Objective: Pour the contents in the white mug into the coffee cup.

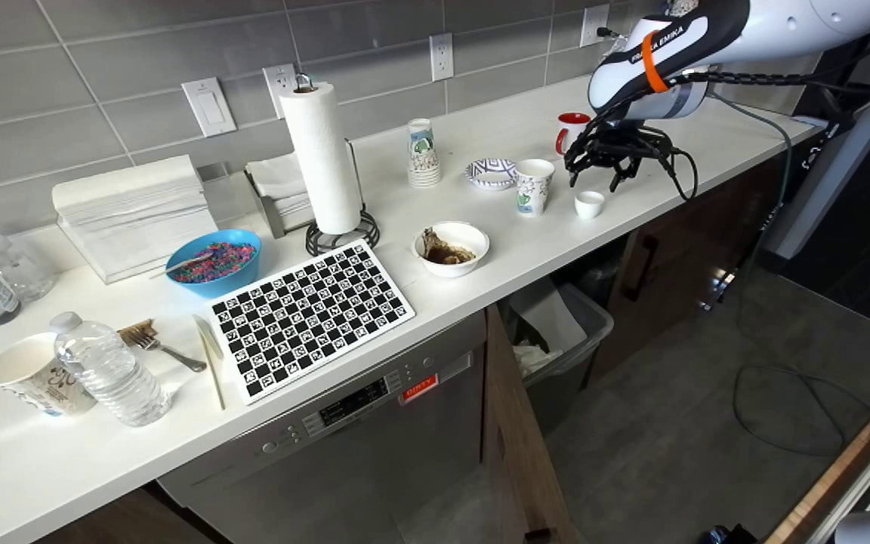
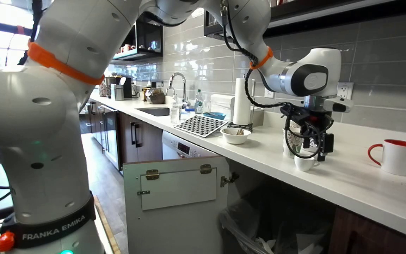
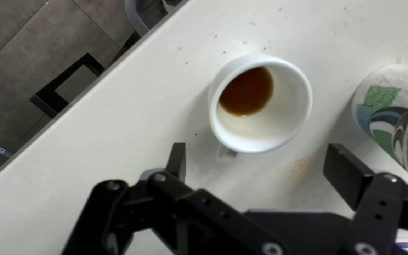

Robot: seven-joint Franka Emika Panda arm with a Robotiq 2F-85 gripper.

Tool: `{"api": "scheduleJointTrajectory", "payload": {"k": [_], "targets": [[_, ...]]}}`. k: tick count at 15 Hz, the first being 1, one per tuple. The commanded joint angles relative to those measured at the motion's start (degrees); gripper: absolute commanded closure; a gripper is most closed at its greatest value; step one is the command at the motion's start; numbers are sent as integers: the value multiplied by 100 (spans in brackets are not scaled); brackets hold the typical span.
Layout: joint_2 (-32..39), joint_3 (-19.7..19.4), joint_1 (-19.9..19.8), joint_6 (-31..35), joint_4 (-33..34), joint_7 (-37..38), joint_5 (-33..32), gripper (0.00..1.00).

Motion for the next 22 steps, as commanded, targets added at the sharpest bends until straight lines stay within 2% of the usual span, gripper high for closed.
{"api": "scheduleJointTrajectory", "payload": {"k": [1,13,19,22], "targets": [[5,-25,16,-22,18,-14,17,0],[5,-25,16,-22,18,-15,17,0],[811,-118,205,-261,1359,530,-171,0],[1155,-282,289,-399,1870,755,-398,0]]}}
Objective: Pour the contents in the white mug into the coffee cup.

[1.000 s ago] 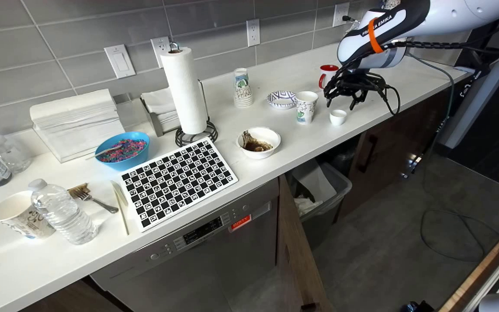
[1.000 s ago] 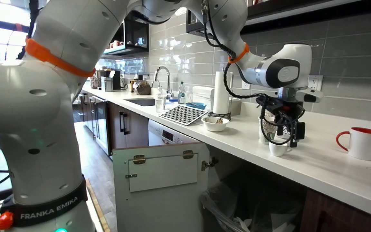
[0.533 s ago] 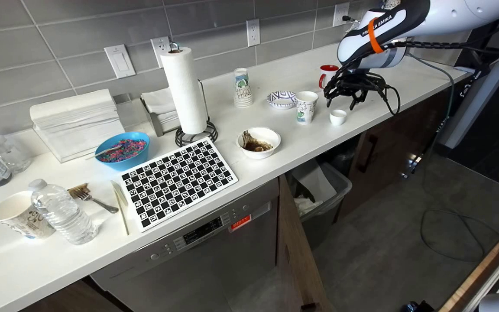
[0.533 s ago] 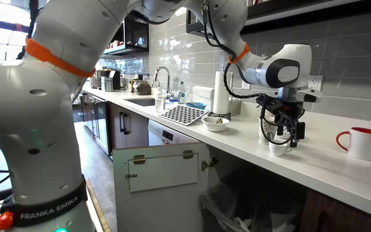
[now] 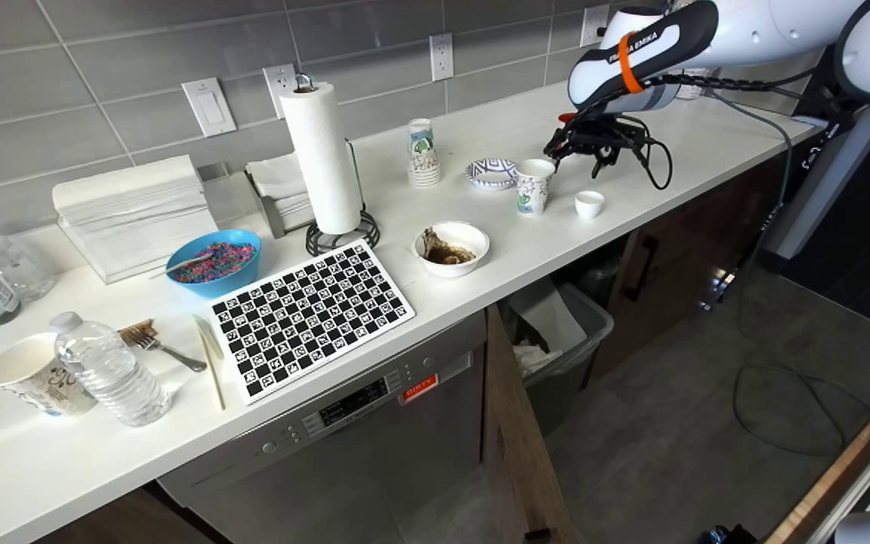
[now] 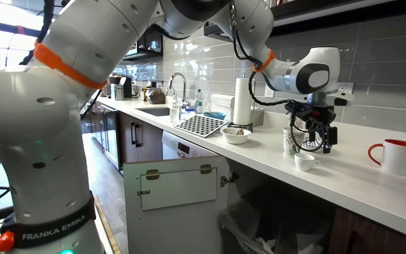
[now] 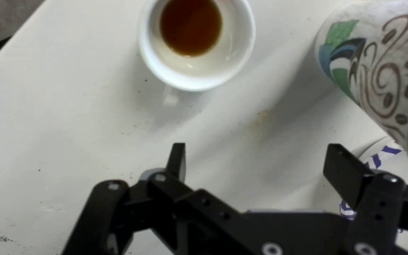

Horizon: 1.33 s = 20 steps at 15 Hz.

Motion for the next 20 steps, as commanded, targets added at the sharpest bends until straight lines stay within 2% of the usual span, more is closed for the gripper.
{"api": "scheduleJointTrajectory", "payload": {"k": [1,6,12,20], "targets": [[614,-299,127,-351,897,433,-341,0],[847,-493,7,-803,1479,552,-570,0],[850,-279,-270,-1631,1859,162,-417,0],[716,-39,-439,-1517,1549,186,46,0]]}}
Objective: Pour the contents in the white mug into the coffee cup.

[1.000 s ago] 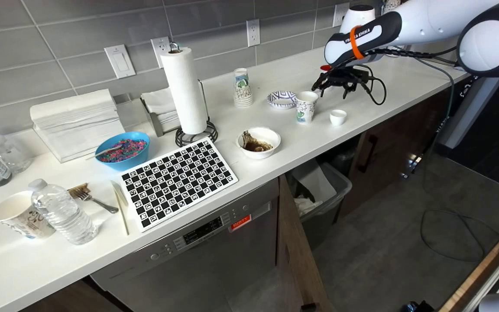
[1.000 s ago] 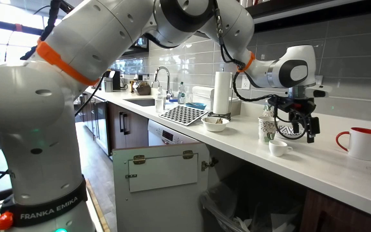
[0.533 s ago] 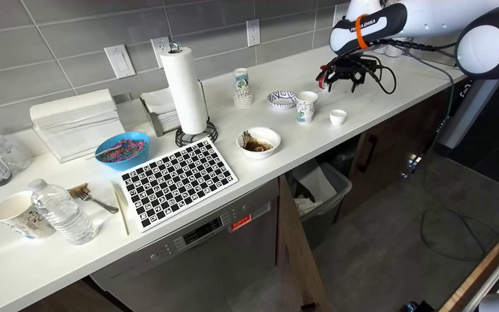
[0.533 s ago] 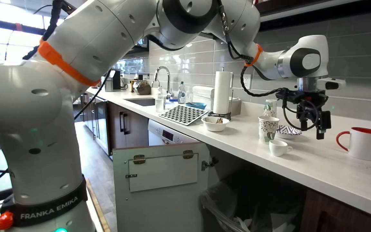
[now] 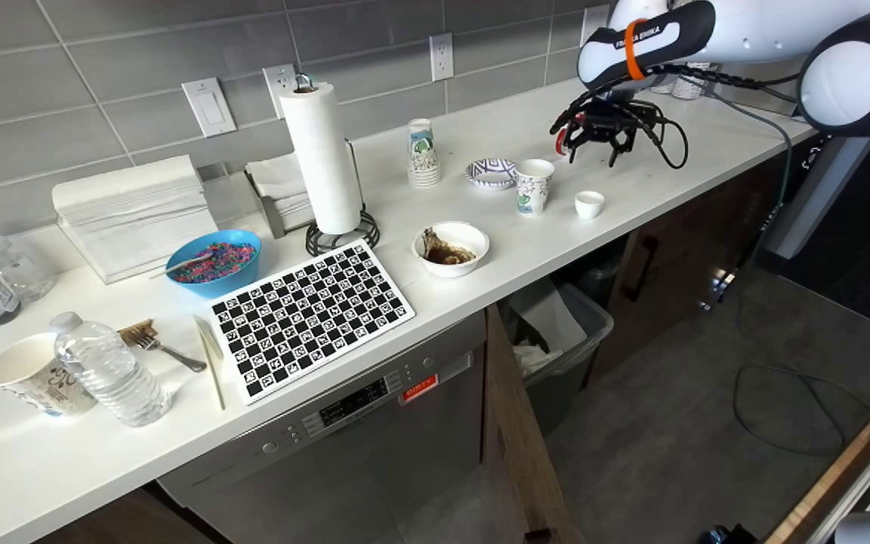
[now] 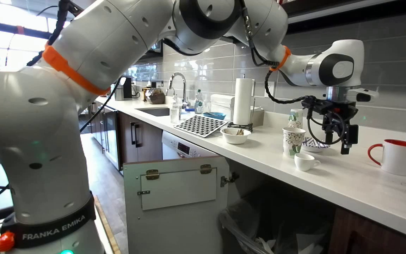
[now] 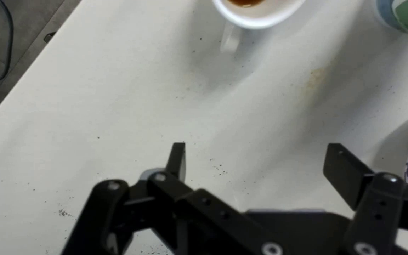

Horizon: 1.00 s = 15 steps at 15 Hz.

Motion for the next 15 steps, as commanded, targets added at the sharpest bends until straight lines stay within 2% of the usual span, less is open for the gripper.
{"api": "scheduleJointTrajectory", "payload": {"k": [1,9,15], "targets": [[-5,123,-115,-60,-50,-51,239,0],[-108,285,-220,116,-399,-195,613,0],[-85,280,-137,154,-575,-266,559,0]]}}
